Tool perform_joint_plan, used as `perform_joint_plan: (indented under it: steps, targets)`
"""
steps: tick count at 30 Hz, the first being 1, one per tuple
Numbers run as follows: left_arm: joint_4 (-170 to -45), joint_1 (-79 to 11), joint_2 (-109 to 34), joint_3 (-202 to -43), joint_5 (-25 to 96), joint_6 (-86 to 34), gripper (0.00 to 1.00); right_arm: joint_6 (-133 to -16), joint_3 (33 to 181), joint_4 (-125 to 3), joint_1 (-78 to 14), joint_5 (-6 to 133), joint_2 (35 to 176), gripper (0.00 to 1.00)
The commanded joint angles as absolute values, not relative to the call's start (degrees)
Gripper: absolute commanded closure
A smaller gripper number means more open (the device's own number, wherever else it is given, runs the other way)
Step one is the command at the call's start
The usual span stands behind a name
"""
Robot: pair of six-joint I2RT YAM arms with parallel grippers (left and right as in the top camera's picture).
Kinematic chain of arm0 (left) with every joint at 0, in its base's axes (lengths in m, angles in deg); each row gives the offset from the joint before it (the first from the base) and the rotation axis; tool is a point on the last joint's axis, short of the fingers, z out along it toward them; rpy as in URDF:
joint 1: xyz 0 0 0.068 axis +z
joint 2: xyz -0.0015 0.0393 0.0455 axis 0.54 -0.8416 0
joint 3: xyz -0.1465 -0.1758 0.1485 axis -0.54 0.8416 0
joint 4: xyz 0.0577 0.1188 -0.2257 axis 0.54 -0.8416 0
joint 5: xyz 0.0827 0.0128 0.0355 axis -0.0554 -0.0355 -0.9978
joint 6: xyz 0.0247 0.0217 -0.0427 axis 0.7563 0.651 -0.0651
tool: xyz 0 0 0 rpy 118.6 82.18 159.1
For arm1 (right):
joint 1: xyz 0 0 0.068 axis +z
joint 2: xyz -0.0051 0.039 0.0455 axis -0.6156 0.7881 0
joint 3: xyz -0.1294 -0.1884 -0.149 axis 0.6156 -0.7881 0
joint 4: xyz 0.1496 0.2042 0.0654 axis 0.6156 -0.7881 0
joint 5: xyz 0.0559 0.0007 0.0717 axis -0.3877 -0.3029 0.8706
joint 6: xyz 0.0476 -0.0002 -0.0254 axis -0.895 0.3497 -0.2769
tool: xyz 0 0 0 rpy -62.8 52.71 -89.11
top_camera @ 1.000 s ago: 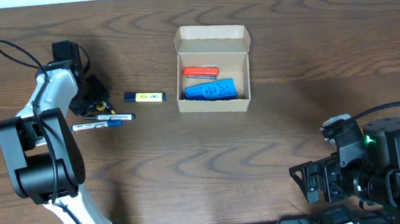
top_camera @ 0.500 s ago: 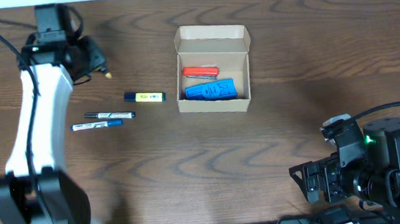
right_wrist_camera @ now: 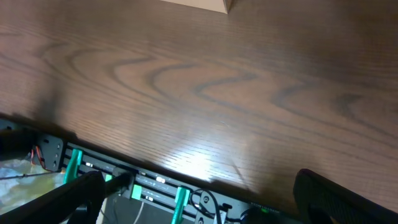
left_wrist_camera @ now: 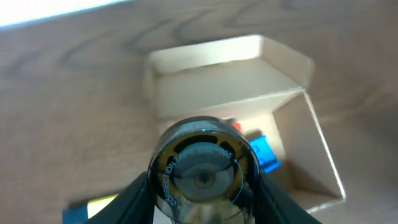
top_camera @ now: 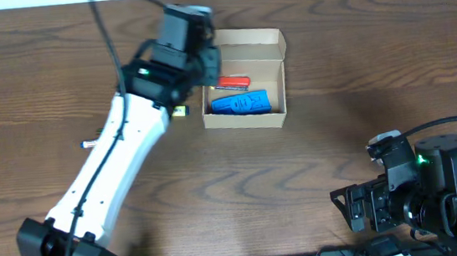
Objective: Pack container
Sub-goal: 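Carry the tape roller into the box and release it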
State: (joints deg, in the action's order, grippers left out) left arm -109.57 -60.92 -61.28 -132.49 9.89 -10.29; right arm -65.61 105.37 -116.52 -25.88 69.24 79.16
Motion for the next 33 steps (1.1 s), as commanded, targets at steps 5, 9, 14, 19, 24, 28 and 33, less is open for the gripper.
perform_joint_plan:
  steps: [5, 9, 14, 19, 24, 28, 33]
  targets:
    - [-112.08, -64.94, -63.32, -133.13, 15.02, 29.2, 0.71, -64.82, 106.04, -116.49, -26.34, 69.46, 79.27, 0.01]
    - [-112.82, -65.24, -64.93, -133.13, 18.15, 38.4, 0.87, -64.85, 106.04, -116.49, -26.34, 69.46, 79.27, 0.01]
    - [-112.49, -65.24, -68.72, -133.13, 18.02, 48.04, 0.86, -64.82, 106.04, -116.49, -26.34, 69.46, 79.27, 0.01]
    - [-111.88, -65.24, -73.04, -133.13, 17.71, 55.37, 0.85, -64.82, 106.04, -116.49, -26.34, 69.46, 79.27, 0.01]
    - [-108.04, -65.24, -76.58, -133.13, 13.28, 61.16, 0.85, -64.85, 106.04, -116.49, -26.34, 69.46, 79.27, 0.01]
    - [-106.22, -65.22, -78.66, -133.13, 12.49, 64.22, 0.82, -64.82, 106.04, -116.49, -26.34, 69.46, 79.27, 0.01]
    - [-106.13, -65.16, -80.67, -133.13, 12.27, 65.99, 0.78, -64.82, 106.04, -116.49, -26.34, 69.46, 79.27, 0.01]
